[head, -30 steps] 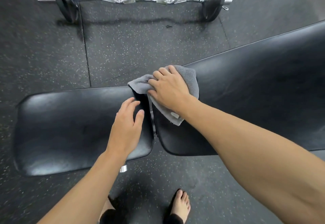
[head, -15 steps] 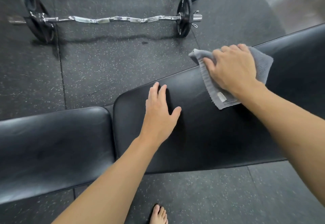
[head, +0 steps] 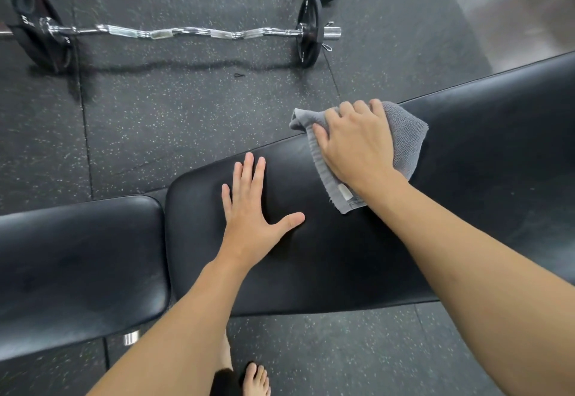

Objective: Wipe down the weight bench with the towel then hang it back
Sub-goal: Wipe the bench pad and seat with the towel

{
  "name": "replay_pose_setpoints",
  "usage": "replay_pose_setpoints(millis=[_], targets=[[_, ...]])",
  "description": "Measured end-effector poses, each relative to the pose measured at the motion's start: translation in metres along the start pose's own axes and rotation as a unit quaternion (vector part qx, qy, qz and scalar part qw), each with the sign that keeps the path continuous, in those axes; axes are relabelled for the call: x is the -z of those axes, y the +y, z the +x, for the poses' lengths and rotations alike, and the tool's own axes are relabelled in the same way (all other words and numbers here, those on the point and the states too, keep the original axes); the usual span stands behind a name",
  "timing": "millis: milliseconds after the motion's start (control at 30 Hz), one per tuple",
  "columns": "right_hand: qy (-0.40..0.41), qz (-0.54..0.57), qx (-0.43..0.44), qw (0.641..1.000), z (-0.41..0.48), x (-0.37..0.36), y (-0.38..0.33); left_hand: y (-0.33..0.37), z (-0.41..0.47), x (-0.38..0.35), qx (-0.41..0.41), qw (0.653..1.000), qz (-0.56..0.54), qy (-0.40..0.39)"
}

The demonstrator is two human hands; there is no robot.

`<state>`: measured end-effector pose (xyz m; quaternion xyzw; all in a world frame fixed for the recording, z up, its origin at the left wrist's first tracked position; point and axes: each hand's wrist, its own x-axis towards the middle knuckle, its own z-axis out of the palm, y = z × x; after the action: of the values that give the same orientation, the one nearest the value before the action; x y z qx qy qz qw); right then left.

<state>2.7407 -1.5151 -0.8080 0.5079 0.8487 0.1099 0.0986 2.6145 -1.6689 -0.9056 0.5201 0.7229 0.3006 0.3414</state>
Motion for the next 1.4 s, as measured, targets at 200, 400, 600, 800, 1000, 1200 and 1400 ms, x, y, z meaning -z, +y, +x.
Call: replay_pose_setpoints(millis=[200, 400, 600, 800, 1000, 1200, 1400], targets=[[-0.025, 0.018, 0.063, 0.998, -0.007, -0.007, -0.036, 0.006, -0.002, -0.003, 0.01, 0.999, 0.021, 0.029], [-0.025, 0.042, 0.098, 0.994, -0.007, -0.008, -0.011, 0.022, -0.005, -0.003, 0.02, 0.999, 0.032, 0.02], [0.015, 0.033, 0.061, 0.997, -0.007, 0.008, 0.085, 0.13, 0.028, -0.048, 0.007, 0.994, 0.034, 0.104], [0.047, 0.008, -0.021, 0.999, -0.01, 0.04, 0.235, 0.254, 0.076, -0.104, -0.046, 0.991, 0.068, 0.109], [0.072, -0.015, -0.119, 0.99, -0.01, 0.065, 0.365, 0.26, 0.081, -0.115, -0.045, 0.982, 0.094, 0.155], [0.08, 0.005, -0.11, 0.991, -0.026, 0.057, 0.34, 0.271, 0.081, -0.118, -0.027, 0.98, 0.114, 0.158], [0.082, -0.006, -0.017, 0.996, -0.043, 0.056, 0.357, 0.348, 0.094, -0.144, -0.083, 0.984, 0.094, 0.125]])
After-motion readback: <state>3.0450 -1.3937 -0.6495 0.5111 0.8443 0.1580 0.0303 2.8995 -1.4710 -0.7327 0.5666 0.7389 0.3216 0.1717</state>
